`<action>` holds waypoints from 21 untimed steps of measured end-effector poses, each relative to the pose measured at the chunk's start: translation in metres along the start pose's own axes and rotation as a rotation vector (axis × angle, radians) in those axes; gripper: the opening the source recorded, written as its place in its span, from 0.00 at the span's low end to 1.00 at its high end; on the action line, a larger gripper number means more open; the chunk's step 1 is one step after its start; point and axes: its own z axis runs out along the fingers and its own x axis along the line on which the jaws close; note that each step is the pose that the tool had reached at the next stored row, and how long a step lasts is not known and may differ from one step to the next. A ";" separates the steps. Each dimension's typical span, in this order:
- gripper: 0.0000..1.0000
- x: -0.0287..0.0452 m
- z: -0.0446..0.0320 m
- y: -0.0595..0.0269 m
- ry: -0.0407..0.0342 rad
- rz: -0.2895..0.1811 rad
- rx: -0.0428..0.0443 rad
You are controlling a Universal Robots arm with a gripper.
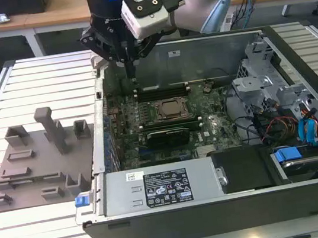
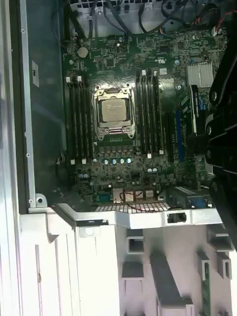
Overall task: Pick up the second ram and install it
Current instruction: 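Reach for the second ram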
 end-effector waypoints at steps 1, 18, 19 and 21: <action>0.10 0.0018 -0.0001 -0.0002 0.0000 0.000 0.0001; 0.10 0.1219 -0.0031 -0.0091 -0.0045 0.000 -0.0003; 0.10 0.1265 -0.0032 -0.0094 -0.0044 0.000 -0.0003; 0.10 0.1343 -0.0032 -0.0100 -0.0044 0.000 -0.0003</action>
